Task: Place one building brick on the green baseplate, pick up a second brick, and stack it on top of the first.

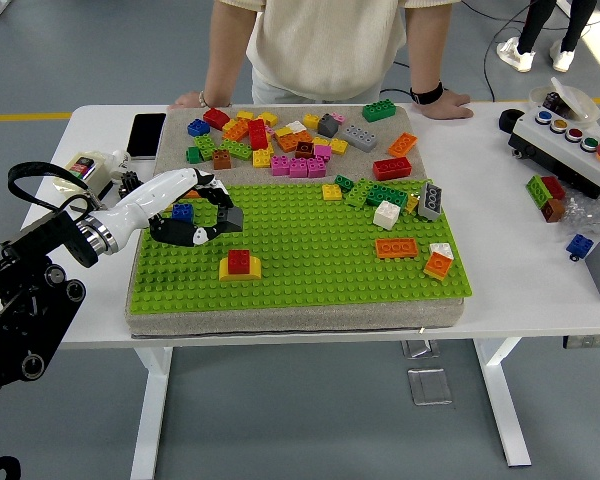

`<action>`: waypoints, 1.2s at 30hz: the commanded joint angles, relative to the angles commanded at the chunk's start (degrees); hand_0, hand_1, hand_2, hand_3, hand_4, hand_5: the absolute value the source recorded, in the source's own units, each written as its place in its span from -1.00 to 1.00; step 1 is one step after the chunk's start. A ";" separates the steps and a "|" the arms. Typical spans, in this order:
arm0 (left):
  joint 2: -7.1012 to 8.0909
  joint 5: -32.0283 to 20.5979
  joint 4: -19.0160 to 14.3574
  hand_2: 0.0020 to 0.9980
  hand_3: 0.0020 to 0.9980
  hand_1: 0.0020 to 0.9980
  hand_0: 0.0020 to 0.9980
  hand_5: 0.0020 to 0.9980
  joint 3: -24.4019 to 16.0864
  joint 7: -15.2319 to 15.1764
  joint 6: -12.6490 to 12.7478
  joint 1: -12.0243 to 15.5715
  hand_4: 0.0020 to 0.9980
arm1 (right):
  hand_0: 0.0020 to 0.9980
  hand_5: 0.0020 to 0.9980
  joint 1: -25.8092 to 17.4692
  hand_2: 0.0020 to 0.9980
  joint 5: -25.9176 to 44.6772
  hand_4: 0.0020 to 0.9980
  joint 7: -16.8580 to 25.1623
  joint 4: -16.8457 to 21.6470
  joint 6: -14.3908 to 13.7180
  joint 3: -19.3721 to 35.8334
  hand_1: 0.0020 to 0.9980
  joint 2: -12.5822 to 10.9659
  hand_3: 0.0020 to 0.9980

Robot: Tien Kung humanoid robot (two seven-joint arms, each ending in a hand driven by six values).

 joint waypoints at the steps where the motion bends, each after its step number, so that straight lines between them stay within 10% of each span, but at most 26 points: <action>1: 0.05 0.00 -0.30 0.17 0.10 0.18 0.25 -1.00 0.04 0.06 -0.04 0.26 0.25 | 0.46 -0.06 -0.01 0.38 0.06 0.85 0.00 0.00 -0.01 -0.01 0.28 0.00 0.25; 36: -0.79 0.61 -5.44 0.17 0.10 0.18 0.25 -1.00 0.24 1.73 -0.96 5.48 0.24 | 0.47 -0.06 -0.10 0.38 0.10 0.85 0.04 0.00 0.05 0.06 0.28 0.08 0.25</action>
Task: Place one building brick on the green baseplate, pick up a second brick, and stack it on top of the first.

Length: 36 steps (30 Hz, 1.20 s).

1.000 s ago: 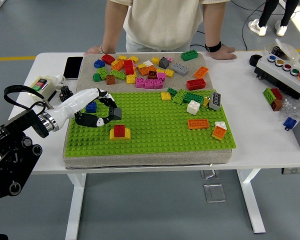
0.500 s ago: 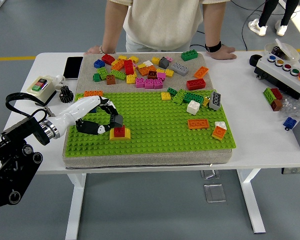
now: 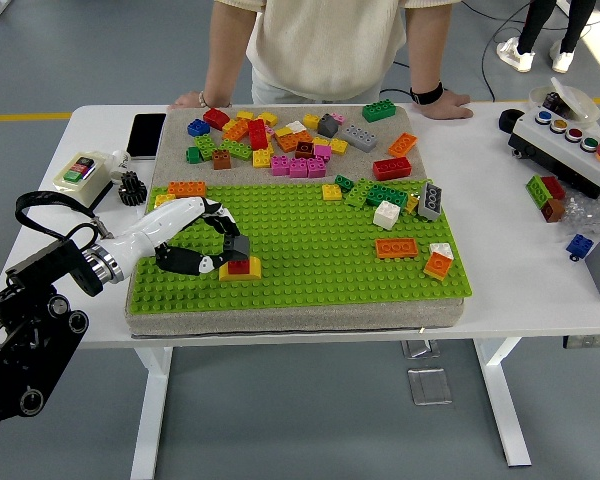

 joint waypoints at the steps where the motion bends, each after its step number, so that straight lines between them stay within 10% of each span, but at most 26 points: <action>1: -0.03 0.05 0.00 0.17 0.10 0.18 0.25 -1.00 0.02 0.00 0.00 0.01 0.24 | 0.47 -0.06 0.02 0.38 0.00 0.85 -0.02 0.00 0.01 0.00 0.28 -0.01 0.25; 36: -0.68 0.91 2.16 0.17 0.10 0.18 0.26 -1.00 0.20 -0.28 -0.15 -0.59 0.24 | 0.47 -0.05 0.23 0.38 0.43 0.86 -0.17 0.00 0.00 -0.26 0.28 -0.03 0.25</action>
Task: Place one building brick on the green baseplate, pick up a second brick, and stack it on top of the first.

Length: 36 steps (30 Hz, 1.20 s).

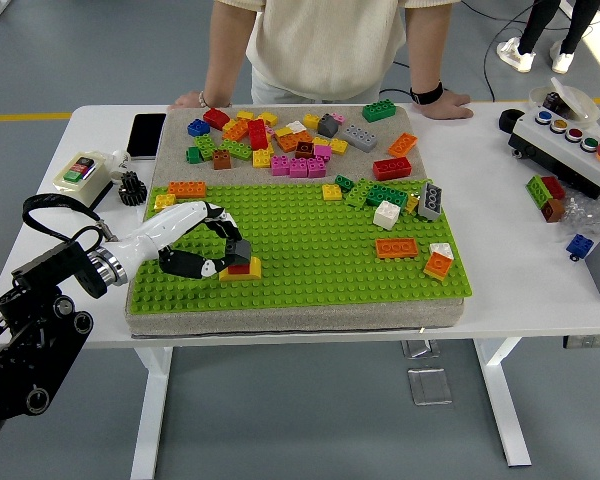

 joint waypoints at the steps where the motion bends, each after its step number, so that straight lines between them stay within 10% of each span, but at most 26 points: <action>1: 0.00 0.02 0.03 0.17 0.10 0.18 0.26 -1.00 0.01 -0.01 0.00 0.01 0.24 | 0.47 -0.05 0.00 0.38 0.00 0.86 0.00 0.00 -0.01 -0.01 0.28 0.00 0.25; 36: -0.40 -0.16 1.08 0.18 0.10 0.20 0.29 -1.00 -0.33 -0.36 -0.52 -0.59 0.35 | 0.46 -0.05 0.05 0.38 0.15 0.86 0.01 0.00 -0.12 -0.37 0.28 0.04 0.25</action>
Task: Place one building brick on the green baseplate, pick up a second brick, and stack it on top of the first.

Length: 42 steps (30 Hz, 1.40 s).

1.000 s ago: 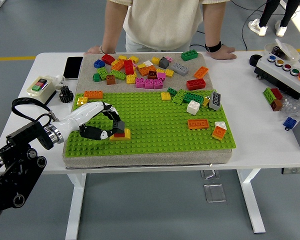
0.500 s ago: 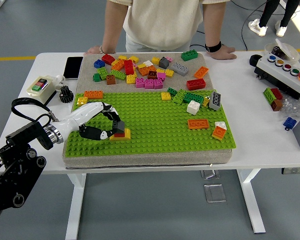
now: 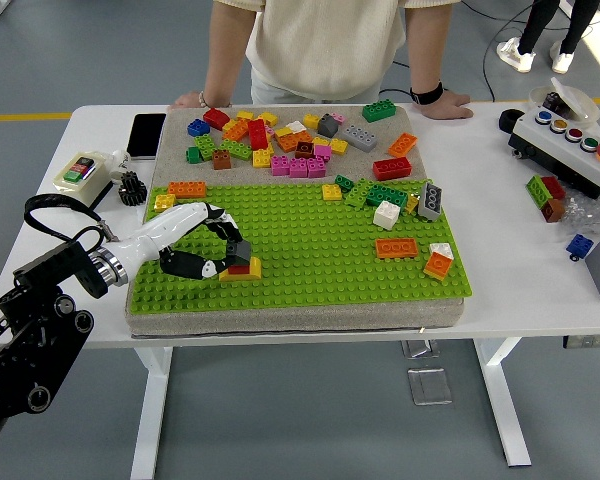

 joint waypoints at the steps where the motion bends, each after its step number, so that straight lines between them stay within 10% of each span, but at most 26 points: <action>1: -0.01 0.02 0.03 0.18 0.10 0.20 0.29 -1.00 0.00 -0.01 -0.01 -0.02 0.35 | 0.46 -0.05 0.00 0.38 -0.01 0.86 -0.01 0.00 0.01 0.01 0.28 -0.01 0.25; 42: -0.06 0.91 0.32 0.17 0.10 0.23 0.35 -0.98 -0.50 -0.55 -0.79 -0.30 0.46 | 0.46 -0.05 0.06 0.38 -0.01 0.86 0.11 0.00 0.24 0.36 0.28 -0.04 0.25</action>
